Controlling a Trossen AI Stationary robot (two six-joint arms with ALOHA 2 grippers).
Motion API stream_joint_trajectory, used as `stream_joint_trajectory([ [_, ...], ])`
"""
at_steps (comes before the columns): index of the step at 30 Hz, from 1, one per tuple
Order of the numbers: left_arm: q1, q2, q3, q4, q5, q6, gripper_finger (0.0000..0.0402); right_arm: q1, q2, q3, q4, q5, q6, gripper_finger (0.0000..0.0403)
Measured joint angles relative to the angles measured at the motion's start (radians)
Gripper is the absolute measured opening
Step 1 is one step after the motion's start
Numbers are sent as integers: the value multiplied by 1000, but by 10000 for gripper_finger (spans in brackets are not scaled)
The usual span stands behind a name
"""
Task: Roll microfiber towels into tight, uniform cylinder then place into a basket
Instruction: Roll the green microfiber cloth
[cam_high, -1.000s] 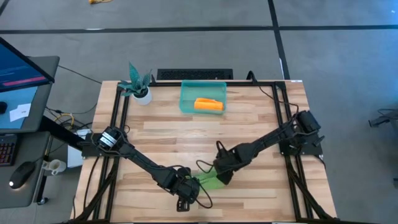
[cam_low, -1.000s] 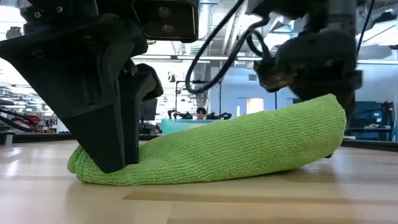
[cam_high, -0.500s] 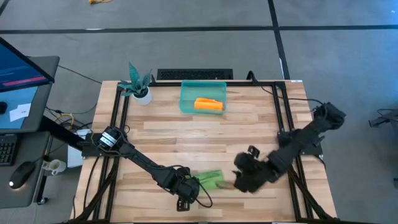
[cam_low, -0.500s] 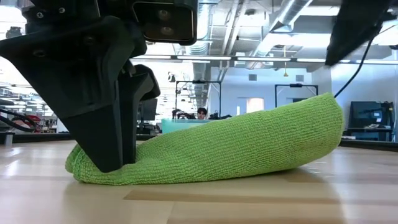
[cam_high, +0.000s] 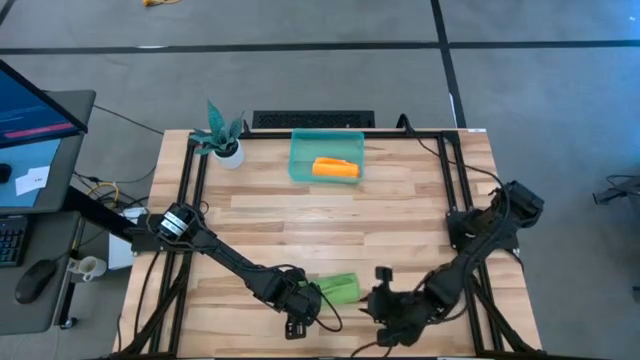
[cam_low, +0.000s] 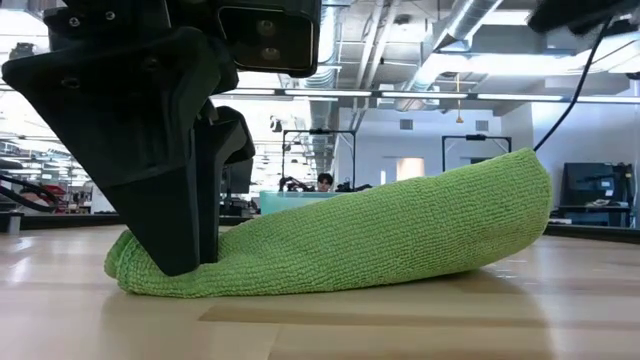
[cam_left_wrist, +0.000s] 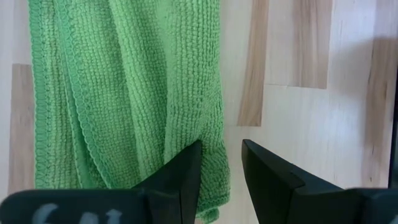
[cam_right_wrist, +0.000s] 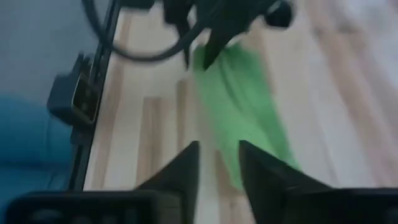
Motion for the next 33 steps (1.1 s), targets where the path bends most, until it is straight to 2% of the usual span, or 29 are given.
stream_joint_trajectory([
  [5, 0, 0, 0, 0, 0, 0, 112, -54, 28, 0, 25, -146, -38, 28],
  [6, 0, 0, 0, 0, 0, 0, 112, -67, 28, 0, 31, -169, -40, 16],
  [13, 0, 0, 0, 1, 0, 0, 112, -130, 30, 0, 45, -283, -40, 16],
  [16, 0, 0, 0, 1, 0, 0, 112, -149, 72, 0, 81, -313, -44, 6],
  [20, 0, 0, 0, 1, -4, 0, 112, -159, 126, 2, 127, -373, -51, 15],
  [23, -1, 0, 0, 1, -5, 0, 112, -166, 162, -2, 114, -373, -36, 17],
  [28, -1, 0, 0, 1, -4, -2, 112, -187, 163, 0, 117, -338, -33, 5],
  [33, -1, 0, 0, 0, -4, -5, 112, -206, 163, 0, 87, -324, -3, 10],
])
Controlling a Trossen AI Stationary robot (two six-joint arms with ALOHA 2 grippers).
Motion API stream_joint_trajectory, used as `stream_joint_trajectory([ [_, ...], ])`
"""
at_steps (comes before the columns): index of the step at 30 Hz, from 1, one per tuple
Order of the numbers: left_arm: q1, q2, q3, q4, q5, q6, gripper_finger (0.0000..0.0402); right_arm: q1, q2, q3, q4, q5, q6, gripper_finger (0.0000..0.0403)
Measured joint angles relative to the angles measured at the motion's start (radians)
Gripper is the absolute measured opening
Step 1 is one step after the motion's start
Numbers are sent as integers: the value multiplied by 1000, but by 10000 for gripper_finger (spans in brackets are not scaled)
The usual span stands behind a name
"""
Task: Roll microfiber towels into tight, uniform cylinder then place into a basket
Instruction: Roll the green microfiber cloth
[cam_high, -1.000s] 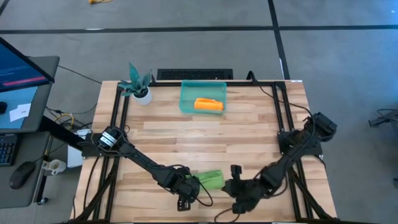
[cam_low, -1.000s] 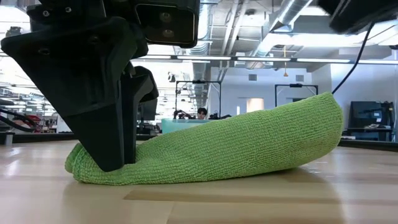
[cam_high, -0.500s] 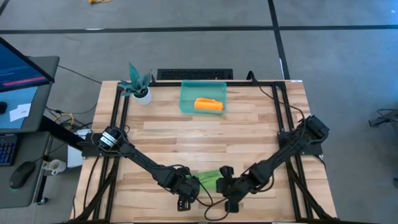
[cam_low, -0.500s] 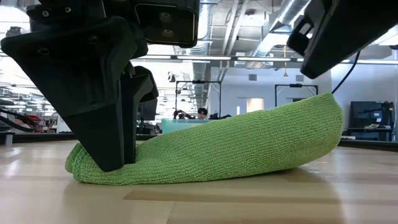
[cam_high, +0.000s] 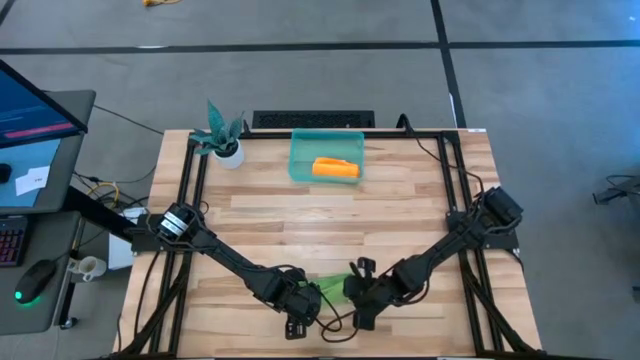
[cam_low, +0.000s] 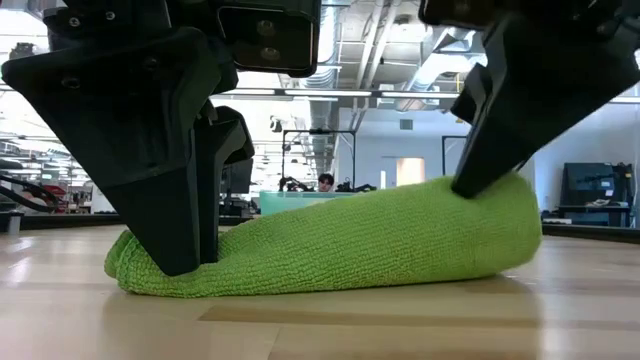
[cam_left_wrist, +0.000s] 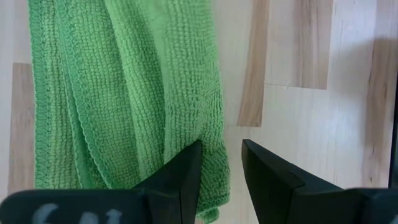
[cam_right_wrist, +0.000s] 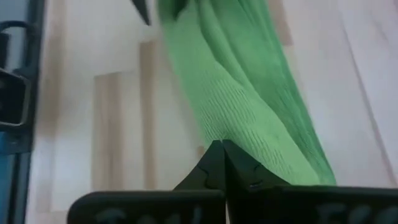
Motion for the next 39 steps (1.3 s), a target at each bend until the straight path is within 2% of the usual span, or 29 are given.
stream_joint_trajectory([
  [4, 0, 0, 0, 0, 0, 0, 112, -13, 11, -1, -23, 31, 29, 13],
  [22, 0, 0, 0, -2, -30, 13, 112, -33, 14, -7, -82, 25, 102, 7],
  [29, -8, 0, 0, -3, -106, 38, 112, -30, 91, -3, -55, -31, 113, 9],
  [34, -12, 2, 13, -9, -119, 66, 112, -30, 116, -1, -51, -36, 129, 10],
  [39, -36, 3, 42, -92, -196, 71, 112, -31, 111, -4, -49, -47, 129, 10],
])
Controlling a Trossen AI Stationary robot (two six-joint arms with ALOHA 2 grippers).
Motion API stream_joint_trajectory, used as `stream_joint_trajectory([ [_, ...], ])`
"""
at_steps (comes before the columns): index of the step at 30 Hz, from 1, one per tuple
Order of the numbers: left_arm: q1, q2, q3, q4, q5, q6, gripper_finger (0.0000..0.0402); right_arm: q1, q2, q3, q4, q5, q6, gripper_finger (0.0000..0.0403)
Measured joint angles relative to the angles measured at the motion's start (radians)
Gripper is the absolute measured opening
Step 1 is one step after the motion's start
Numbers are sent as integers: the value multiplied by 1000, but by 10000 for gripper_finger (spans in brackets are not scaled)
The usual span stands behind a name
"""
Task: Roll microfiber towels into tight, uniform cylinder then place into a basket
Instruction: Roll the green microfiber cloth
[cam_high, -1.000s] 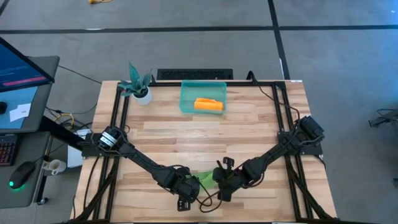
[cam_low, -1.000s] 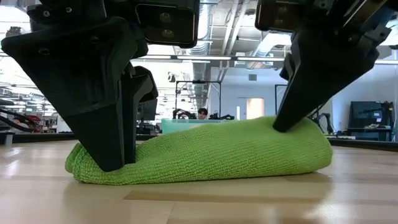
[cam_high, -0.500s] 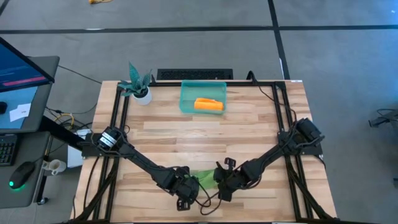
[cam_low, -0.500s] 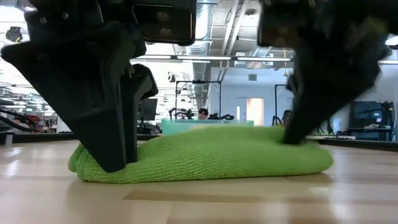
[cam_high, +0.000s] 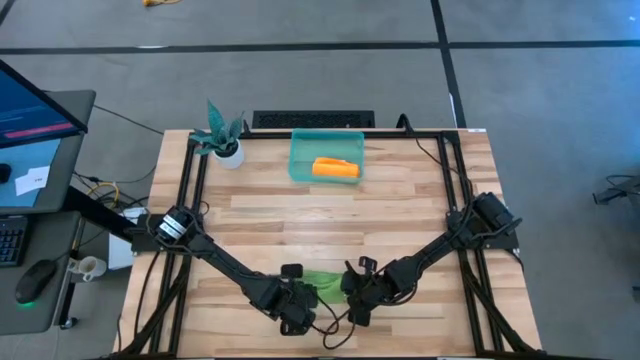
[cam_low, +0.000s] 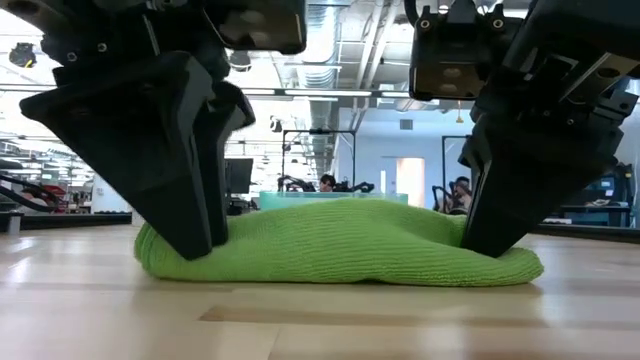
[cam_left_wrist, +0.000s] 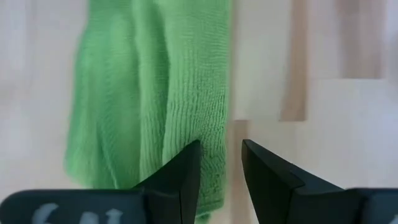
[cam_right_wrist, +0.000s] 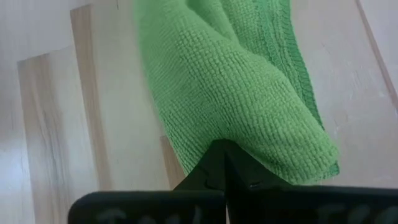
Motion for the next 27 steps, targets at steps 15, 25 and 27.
stream_joint_trajectory([
  [15, -160, -130, 75, -400, -320, -230, 112, -6, 1, -2, 4, 10, 0, 11],
  [25, -203, -160, -119, 91, -464, -67, 112, -6, 2, -5, 27, 17, 0, 12],
  [27, -186, -158, -163, 197, -472, -20, 112, -6, 3, -4, 31, 16, 0, 12],
])
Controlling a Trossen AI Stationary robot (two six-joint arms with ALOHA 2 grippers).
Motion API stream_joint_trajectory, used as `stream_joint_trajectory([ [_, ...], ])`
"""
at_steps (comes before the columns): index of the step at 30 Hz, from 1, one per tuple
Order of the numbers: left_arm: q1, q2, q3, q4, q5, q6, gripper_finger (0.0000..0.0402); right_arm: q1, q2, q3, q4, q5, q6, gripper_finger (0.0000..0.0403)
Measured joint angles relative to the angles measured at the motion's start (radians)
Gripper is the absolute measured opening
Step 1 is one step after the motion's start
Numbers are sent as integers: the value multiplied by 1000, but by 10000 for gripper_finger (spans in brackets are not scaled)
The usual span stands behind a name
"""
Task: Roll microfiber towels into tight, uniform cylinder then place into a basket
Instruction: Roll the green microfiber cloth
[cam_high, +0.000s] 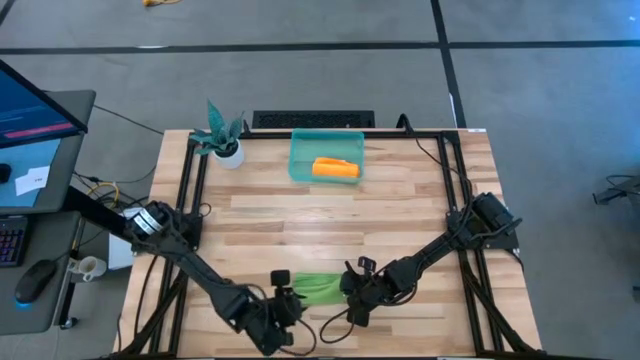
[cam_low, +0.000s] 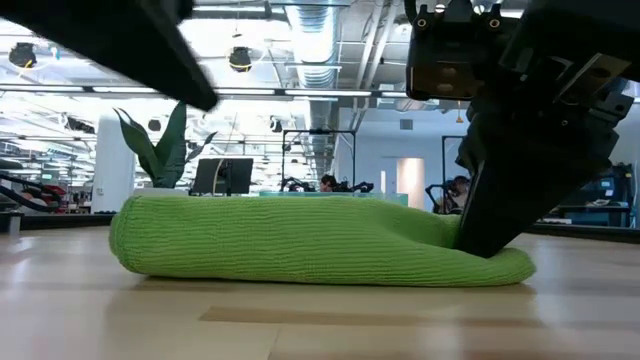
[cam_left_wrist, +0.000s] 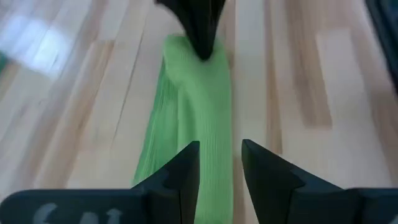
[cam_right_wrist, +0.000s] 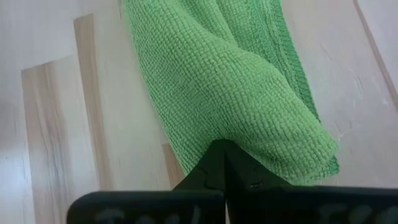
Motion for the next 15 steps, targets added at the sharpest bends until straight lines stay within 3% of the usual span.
stream_joint_trajectory([
  [5, 34, 0, -62, 210, 39, 79, 112, 0, 0, 0, 3, 1, 0, 12],
  [9, 51, 0, -76, 216, 78, 79, 112, 0, 0, 0, 8, 1, 0, 13],
  [15, 87, 0, -75, 290, 260, 105, 121, 0, 0, 0, 13, 1, 0, 12],
])
